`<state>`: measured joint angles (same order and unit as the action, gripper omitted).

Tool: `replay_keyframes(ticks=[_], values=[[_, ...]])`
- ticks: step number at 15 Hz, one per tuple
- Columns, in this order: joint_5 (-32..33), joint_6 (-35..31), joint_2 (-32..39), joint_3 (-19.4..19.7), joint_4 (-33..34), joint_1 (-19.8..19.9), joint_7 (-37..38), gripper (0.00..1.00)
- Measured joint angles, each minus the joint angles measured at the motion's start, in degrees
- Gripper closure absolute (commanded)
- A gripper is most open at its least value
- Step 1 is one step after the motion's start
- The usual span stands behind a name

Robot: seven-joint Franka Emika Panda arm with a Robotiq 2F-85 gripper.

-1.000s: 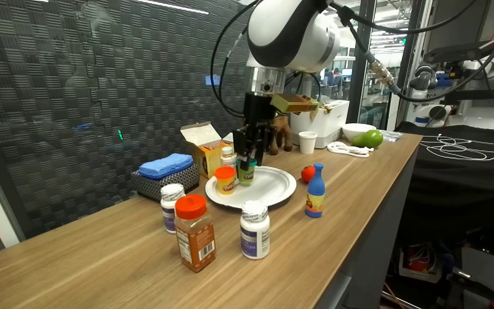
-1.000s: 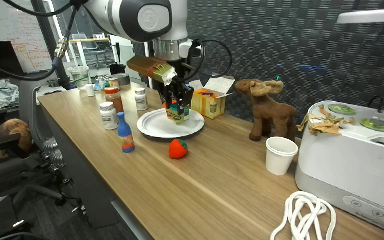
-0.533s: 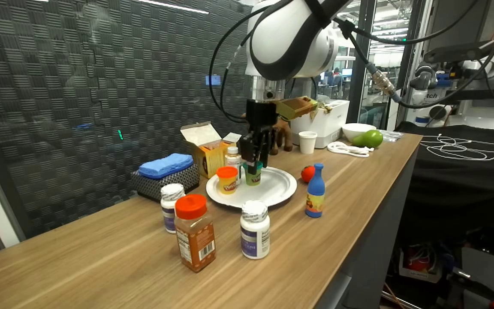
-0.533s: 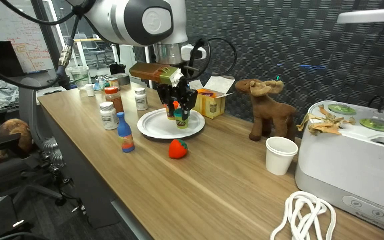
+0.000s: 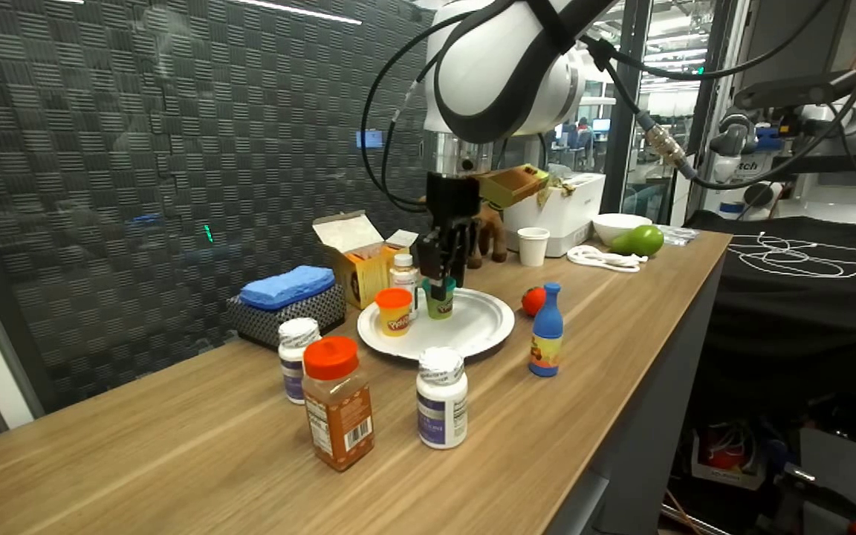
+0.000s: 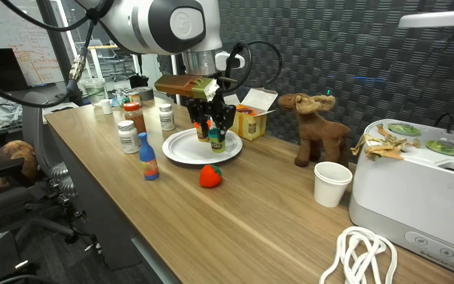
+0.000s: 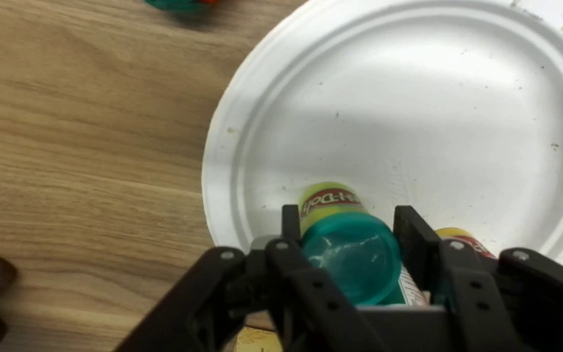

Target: Place the containers and strawberry plush toy on the white plate

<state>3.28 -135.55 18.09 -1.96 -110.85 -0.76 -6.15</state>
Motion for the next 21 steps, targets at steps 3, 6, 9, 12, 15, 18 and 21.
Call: replay_keyframes(ticks=[3, 6, 9, 12, 15, 18, 21], values=[[0.0, -0.57, 0.33, 0.0, 0.28, 0.02, 0.0, 0.66], [0.0, -0.85, 0.53, 0.03, 0.53, 0.02, 0.0, 0.23], [0.15, -0.89, 0.47, 0.06, 0.6, 0.0, 0.35, 0.02], [2.12, -0.74, -0.76, 0.39, 0.66, -0.66, 4.12, 0.0], [5.11, 0.68, -3.66, 0.83, 0.47, -2.56, 11.2, 0.0], [7.24, 4.88, -7.19, 0.43, 0.25, -5.52, 18.68, 0.0], [8.45, 10.76, -9.11, -0.95, 0.56, -8.48, 26.06, 0.0]])
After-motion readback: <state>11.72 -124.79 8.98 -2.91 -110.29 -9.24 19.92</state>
